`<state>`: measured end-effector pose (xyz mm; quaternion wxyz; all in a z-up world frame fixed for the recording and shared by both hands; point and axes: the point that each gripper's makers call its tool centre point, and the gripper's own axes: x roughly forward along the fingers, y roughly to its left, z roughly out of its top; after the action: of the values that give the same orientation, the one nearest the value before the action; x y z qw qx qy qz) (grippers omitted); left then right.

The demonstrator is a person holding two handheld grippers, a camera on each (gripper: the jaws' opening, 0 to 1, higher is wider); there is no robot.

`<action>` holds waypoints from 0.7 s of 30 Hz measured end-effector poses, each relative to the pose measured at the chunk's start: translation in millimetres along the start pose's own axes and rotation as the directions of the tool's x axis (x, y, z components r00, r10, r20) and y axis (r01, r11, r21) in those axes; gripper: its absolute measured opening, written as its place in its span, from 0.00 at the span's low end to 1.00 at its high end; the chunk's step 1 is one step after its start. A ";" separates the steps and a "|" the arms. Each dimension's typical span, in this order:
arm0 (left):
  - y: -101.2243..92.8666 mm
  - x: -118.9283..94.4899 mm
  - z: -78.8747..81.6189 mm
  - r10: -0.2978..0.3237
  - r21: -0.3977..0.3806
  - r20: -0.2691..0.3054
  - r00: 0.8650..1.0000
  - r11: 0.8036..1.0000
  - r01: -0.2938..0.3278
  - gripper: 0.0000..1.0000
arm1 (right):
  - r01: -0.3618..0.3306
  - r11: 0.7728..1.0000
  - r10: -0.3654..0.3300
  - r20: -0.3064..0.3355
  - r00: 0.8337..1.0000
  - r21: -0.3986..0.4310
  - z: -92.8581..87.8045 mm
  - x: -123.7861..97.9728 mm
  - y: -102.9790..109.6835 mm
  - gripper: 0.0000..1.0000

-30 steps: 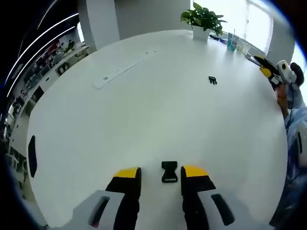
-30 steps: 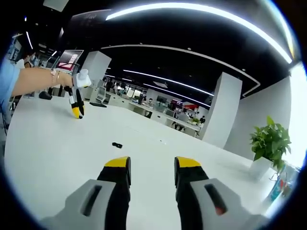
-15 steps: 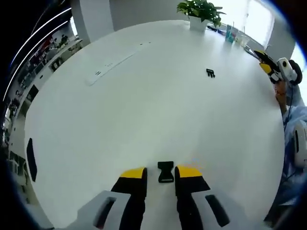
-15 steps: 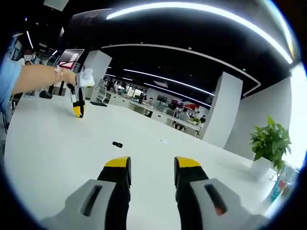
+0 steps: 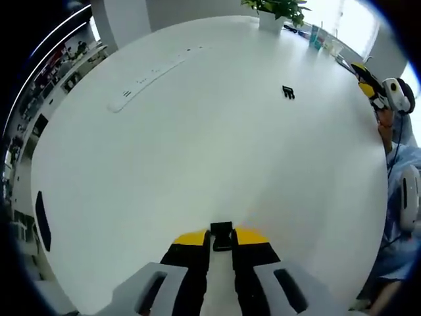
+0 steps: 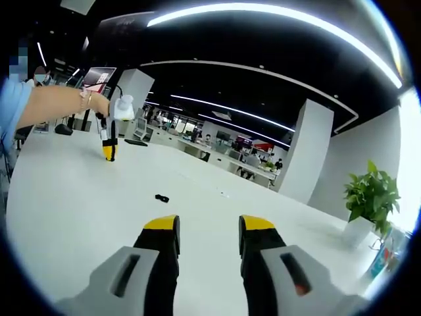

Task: Snap the two parts of the plastic buckle together until the buckle closes and remains connected.

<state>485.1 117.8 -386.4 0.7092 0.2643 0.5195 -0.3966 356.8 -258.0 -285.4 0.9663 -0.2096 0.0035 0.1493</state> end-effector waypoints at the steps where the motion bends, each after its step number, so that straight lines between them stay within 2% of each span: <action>1: -0.3 0.0 -0.1 -0.001 0.001 -0.003 1.000 1.000 0.001 0.09 | -0.001 1.000 0.001 0.001 1.000 0.000 0.1 0.1 0.1 0.36; 21: -8.7 -1.4 -5.7 0.014 0.027 -0.063 0.998 1.000 -0.012 0.08 | -0.010 1.000 0.010 0.002 1.000 0.001 0.9 1.5 2.3 0.35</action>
<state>474.6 117.9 -386.5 0.6915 0.2893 0.5347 -0.3901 357.5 -255.2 -285.6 0.9656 -0.2090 0.0039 0.1545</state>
